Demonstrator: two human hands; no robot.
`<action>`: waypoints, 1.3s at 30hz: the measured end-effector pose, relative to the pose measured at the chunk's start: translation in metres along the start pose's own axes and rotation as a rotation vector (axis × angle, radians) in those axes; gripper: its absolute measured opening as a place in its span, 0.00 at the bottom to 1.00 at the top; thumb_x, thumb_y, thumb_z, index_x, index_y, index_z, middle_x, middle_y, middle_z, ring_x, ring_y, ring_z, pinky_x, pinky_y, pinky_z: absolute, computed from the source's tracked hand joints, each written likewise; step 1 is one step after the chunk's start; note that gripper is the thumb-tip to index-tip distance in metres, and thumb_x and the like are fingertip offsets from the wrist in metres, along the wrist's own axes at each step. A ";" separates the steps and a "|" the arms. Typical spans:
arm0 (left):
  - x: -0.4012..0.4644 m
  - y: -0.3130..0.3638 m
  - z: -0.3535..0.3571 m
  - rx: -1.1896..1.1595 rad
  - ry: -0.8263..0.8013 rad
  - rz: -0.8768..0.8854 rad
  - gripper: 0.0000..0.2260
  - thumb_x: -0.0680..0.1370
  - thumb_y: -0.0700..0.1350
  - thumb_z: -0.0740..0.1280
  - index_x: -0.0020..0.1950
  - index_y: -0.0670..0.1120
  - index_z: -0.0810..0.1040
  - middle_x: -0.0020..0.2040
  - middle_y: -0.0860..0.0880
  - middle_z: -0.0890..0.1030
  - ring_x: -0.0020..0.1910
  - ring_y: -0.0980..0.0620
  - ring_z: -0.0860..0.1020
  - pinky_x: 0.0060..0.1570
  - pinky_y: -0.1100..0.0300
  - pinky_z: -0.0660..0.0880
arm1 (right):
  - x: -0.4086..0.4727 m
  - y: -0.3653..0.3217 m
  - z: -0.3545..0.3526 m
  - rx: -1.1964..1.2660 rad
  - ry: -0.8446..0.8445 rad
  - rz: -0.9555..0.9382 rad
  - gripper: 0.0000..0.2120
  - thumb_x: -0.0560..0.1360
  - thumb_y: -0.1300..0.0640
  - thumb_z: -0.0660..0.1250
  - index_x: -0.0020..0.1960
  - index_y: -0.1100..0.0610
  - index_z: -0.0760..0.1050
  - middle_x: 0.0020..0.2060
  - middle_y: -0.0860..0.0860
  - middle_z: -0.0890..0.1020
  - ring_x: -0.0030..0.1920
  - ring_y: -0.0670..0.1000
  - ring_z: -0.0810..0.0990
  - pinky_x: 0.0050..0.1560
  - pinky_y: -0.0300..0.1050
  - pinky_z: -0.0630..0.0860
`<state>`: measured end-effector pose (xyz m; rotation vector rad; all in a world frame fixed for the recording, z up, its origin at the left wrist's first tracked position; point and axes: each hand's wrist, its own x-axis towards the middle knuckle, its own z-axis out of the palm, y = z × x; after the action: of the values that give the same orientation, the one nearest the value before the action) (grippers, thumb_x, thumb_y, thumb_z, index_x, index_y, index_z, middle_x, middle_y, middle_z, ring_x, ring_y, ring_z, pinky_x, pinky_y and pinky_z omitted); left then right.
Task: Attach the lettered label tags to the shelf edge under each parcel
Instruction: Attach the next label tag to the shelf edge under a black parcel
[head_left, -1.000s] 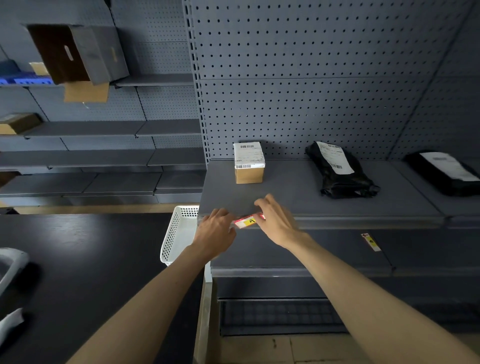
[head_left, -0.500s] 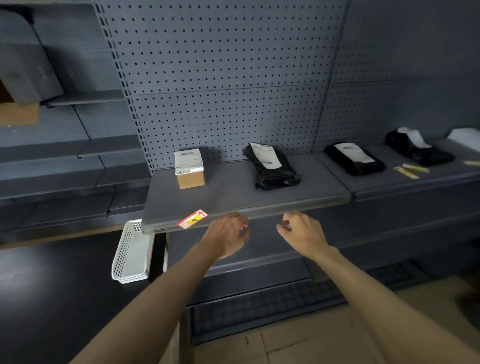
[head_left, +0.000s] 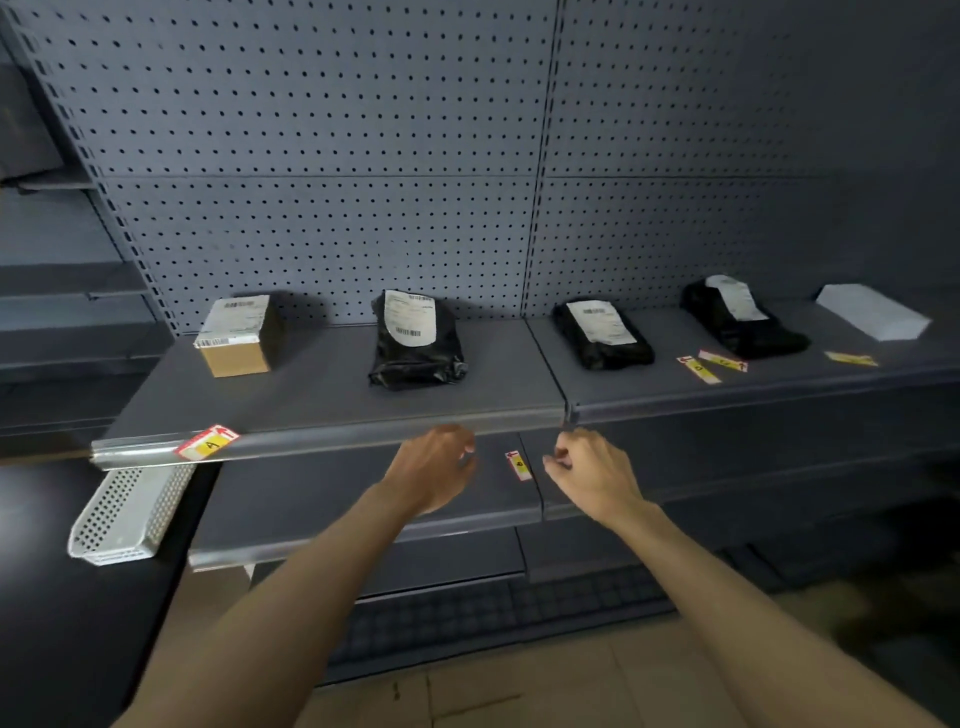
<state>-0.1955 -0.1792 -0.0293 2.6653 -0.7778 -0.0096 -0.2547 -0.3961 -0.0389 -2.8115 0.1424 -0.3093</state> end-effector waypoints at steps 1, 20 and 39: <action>0.004 0.005 0.008 0.009 -0.011 -0.014 0.11 0.80 0.48 0.60 0.57 0.47 0.78 0.57 0.48 0.79 0.53 0.43 0.80 0.51 0.51 0.76 | 0.001 0.010 0.002 -0.010 -0.014 -0.008 0.11 0.75 0.50 0.66 0.41 0.57 0.74 0.38 0.50 0.77 0.41 0.52 0.77 0.38 0.45 0.72; 0.148 0.000 0.240 0.075 -0.043 -0.506 0.20 0.76 0.58 0.64 0.59 0.44 0.78 0.56 0.45 0.80 0.56 0.45 0.78 0.53 0.51 0.75 | 0.107 0.146 0.198 -0.014 -0.098 -0.063 0.09 0.76 0.54 0.65 0.47 0.59 0.78 0.43 0.55 0.81 0.42 0.54 0.79 0.38 0.44 0.73; 0.246 -0.041 0.368 -0.063 0.017 -0.733 0.28 0.72 0.53 0.72 0.68 0.43 0.70 0.65 0.41 0.72 0.66 0.42 0.69 0.63 0.49 0.68 | 0.159 0.213 0.315 0.032 -0.025 -0.137 0.09 0.78 0.56 0.62 0.48 0.60 0.77 0.48 0.57 0.78 0.47 0.56 0.78 0.39 0.45 0.65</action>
<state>-0.0044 -0.4009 -0.3644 2.7234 0.2313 -0.1922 -0.0424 -0.5270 -0.3668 -2.7977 -0.0603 -0.3048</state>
